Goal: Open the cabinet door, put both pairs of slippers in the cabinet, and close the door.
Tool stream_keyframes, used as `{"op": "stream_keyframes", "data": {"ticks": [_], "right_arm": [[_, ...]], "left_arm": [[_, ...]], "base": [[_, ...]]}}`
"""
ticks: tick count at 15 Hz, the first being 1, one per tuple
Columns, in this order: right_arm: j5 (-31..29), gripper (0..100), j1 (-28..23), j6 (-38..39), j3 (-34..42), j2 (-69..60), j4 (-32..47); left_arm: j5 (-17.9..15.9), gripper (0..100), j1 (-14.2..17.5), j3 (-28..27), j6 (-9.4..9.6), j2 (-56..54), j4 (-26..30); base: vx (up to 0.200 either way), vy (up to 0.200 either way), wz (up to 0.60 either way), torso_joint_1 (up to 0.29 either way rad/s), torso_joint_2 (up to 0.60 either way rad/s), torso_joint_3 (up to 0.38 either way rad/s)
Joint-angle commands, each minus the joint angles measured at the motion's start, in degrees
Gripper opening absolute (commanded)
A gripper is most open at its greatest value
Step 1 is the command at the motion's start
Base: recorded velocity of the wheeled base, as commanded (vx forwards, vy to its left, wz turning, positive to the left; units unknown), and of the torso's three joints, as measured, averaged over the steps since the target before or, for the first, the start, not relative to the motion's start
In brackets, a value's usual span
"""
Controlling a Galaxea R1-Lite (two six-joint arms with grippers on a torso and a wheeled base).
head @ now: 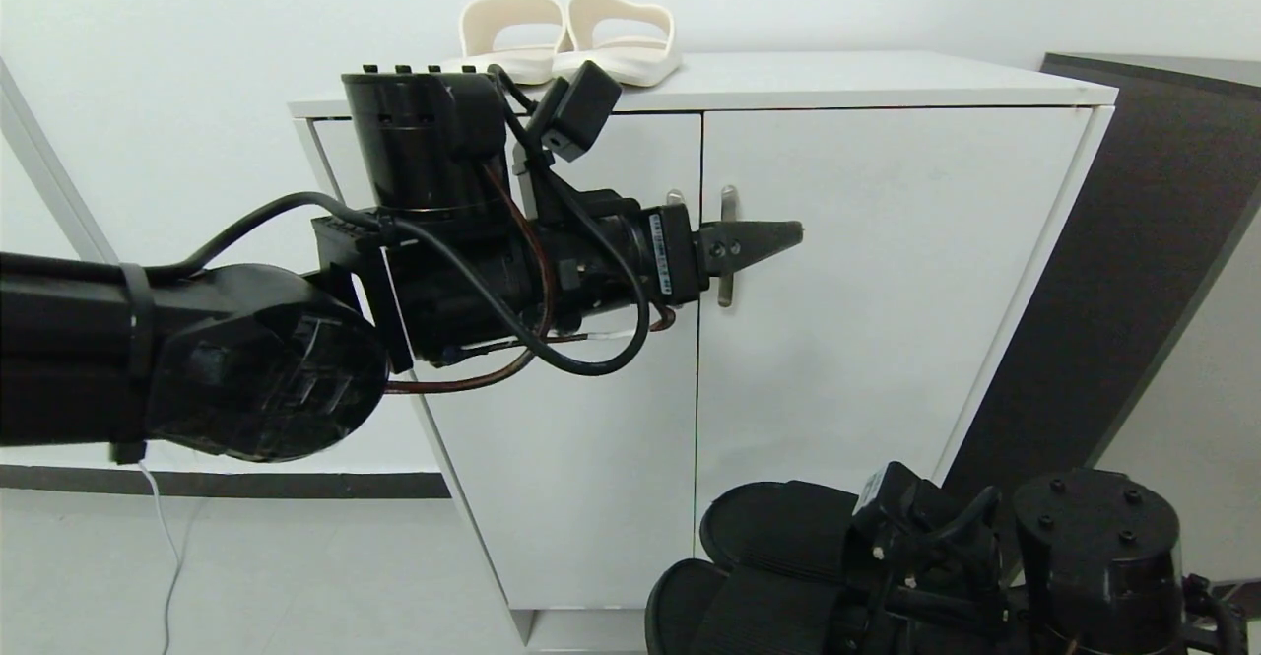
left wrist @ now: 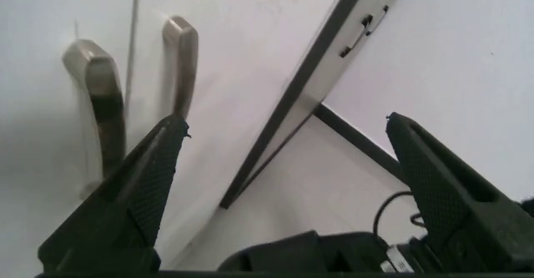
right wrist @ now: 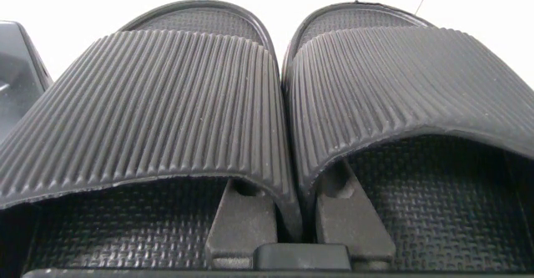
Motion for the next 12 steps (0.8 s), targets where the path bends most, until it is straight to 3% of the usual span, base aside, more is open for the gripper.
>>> {"op": "stream_keyframes", "data": {"ticks": [1, 7, 12], "right_arm": [[0.08, 0, 0.0, -0.01, 0.01, 0.14, -0.09], [-0.18, 0, 0.09, -0.01, 0.01, 0.76, -0.71], [-0.18, 0, 0.09, -0.01, 0.01, 0.85, -1.24]], "left_arm": [[1.0, 100, 0.01, -1.35, -0.01, 1.37, 0.11], [3.99, 100, 0.1, -5.92, -0.01, 5.94, 0.99], [4.08, 100, 0.1, -6.98, -0.01, 6.64, 1.6]], "base": [[0.0, 0.0, 0.0, 0.0, 0.0, 0.0], [0.0, 0.0, 0.0, 0.0, 0.0, 0.0], [0.0, 0.0, 0.0, 0.0, 0.0, 0.0]]}}
